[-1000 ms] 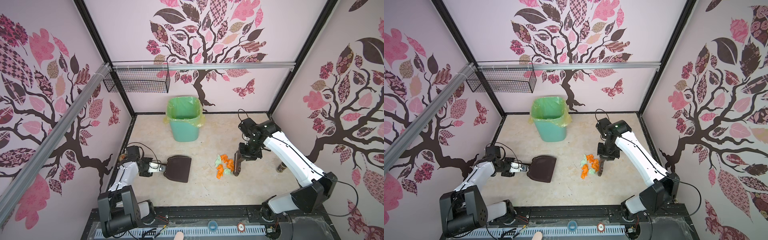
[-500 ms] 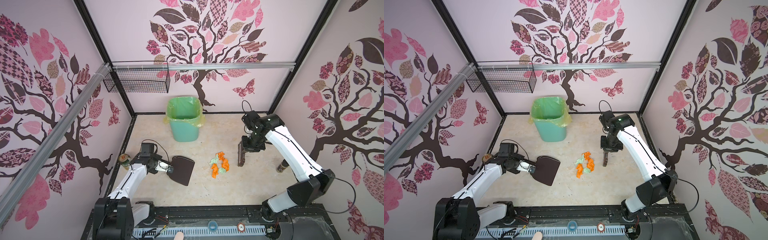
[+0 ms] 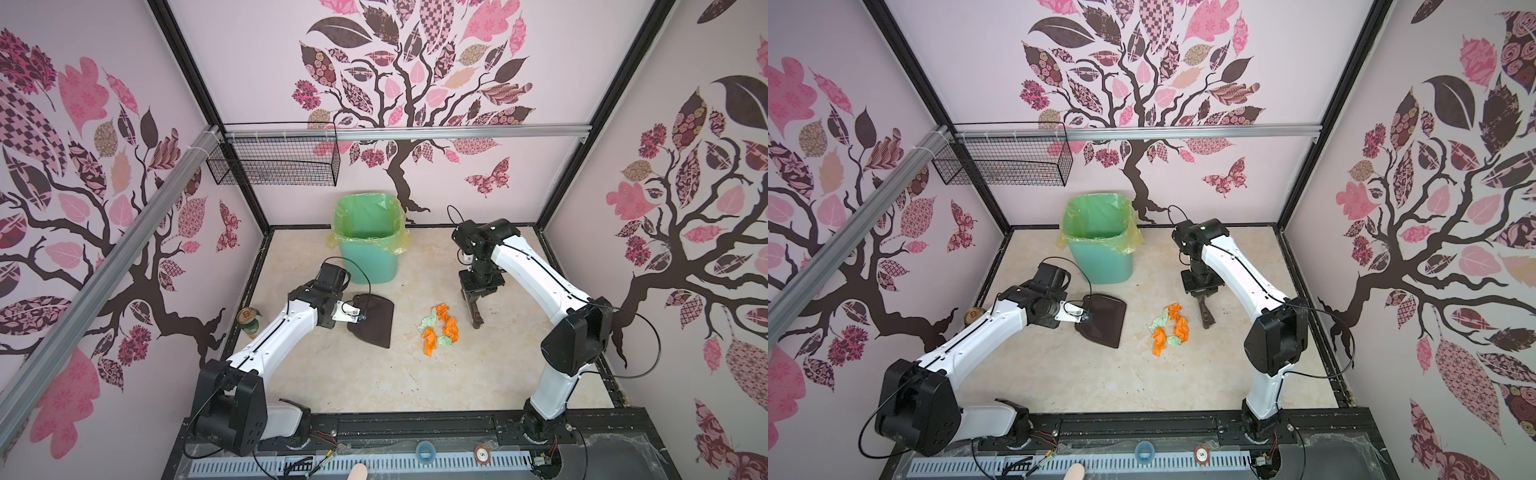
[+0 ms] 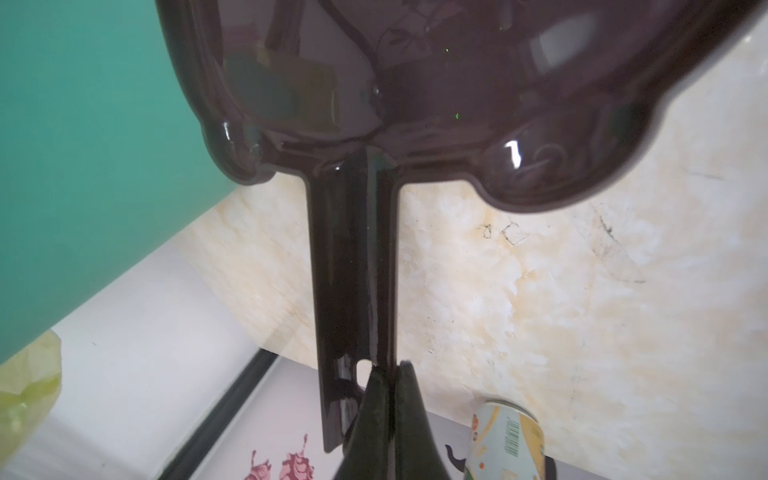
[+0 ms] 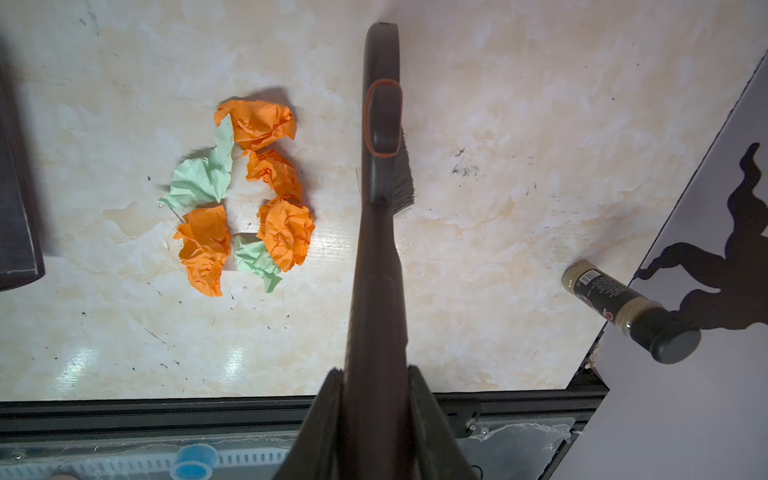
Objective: Sweep away the paper scraps from the table
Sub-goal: 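Sweep remaining scraps toward the dustpan with the right gripper's brush, then push the scrap pile onto the dustpan with the brush while the left gripper holds it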
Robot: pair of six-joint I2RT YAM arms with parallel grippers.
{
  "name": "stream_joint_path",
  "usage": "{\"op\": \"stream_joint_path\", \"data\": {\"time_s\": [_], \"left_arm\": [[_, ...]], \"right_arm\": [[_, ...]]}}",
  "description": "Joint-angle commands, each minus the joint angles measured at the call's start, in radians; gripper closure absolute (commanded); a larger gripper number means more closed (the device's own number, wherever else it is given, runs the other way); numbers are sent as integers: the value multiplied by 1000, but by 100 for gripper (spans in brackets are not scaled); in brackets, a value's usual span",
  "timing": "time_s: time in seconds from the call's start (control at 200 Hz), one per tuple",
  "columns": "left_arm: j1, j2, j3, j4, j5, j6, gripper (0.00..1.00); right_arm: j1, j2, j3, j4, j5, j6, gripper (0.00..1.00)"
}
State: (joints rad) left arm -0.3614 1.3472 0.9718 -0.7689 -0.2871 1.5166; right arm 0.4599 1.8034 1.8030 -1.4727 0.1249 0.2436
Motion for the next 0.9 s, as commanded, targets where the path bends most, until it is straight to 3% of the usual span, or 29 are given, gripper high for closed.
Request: {"op": "stream_joint_path", "data": {"time_s": [0.0,0.175,0.43,0.69,0.895], "left_arm": [[-56,-16,10,-82,-33,-122,100],[-107,-30,-23,-97,-22,-193,100],[-146,-39,-66,-75,1,-266,100],[-179,-67,-141,-46,38,-351,100],[-183,-97,-208,-16,62,-379,100]], "right_arm": [[35,10,-61,-8,-105,-8,100],[72,-26,-131,-8,-152,29,100],[195,3,-65,-7,-280,105,100],[219,23,-76,-5,-327,138,100],[245,46,23,-6,-385,156,100]]}}
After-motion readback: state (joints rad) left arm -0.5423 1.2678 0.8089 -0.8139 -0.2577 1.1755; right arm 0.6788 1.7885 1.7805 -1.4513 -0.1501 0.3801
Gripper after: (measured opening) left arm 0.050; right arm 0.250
